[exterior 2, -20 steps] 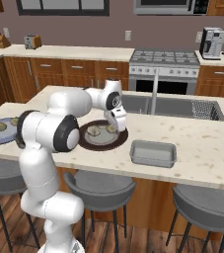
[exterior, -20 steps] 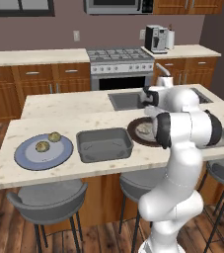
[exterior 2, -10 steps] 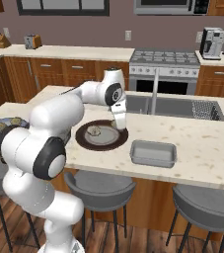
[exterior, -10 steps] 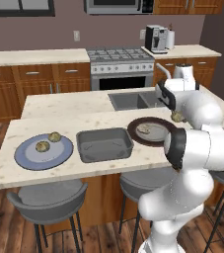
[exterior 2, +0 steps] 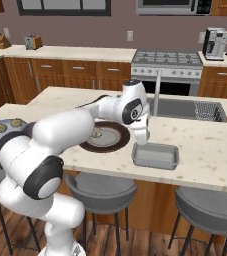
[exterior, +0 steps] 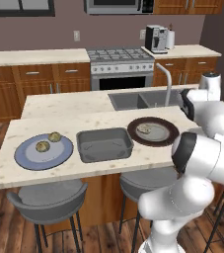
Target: Place two dumplings into each of the tupperware containers and then place the containers in the fridge.
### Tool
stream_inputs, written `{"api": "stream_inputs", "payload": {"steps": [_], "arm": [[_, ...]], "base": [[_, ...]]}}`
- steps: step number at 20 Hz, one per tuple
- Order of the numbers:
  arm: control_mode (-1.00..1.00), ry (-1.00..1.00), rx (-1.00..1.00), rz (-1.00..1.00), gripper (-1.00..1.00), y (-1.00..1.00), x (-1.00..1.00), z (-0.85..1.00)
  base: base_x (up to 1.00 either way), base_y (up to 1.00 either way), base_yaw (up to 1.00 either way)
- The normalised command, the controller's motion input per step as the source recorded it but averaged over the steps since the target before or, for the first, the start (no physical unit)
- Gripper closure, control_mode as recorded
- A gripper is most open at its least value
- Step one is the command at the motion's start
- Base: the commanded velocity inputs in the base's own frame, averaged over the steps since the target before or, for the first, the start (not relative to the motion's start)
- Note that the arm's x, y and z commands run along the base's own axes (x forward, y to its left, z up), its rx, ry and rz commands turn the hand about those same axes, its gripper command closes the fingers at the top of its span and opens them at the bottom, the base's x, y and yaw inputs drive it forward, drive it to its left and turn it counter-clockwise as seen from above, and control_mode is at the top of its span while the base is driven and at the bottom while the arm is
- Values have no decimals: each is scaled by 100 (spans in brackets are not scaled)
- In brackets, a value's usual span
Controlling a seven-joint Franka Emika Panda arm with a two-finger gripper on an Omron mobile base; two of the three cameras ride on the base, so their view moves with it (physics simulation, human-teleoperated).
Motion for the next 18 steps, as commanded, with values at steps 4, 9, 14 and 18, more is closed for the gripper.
{"api": "stream_inputs", "payload": {"steps": [4,9,14,18], "arm": [[-100,-8,13,0,100,-100,23,-17],[-100,-3,5,0,100,-69,16,-41],[-100,-1,-1,0,100,-6,1,-59],[-100,-5,-2,0,100,4,0,-41]], "base": [[0,0,0],[0,0,0],[0,0,0],[0,0,0]]}}
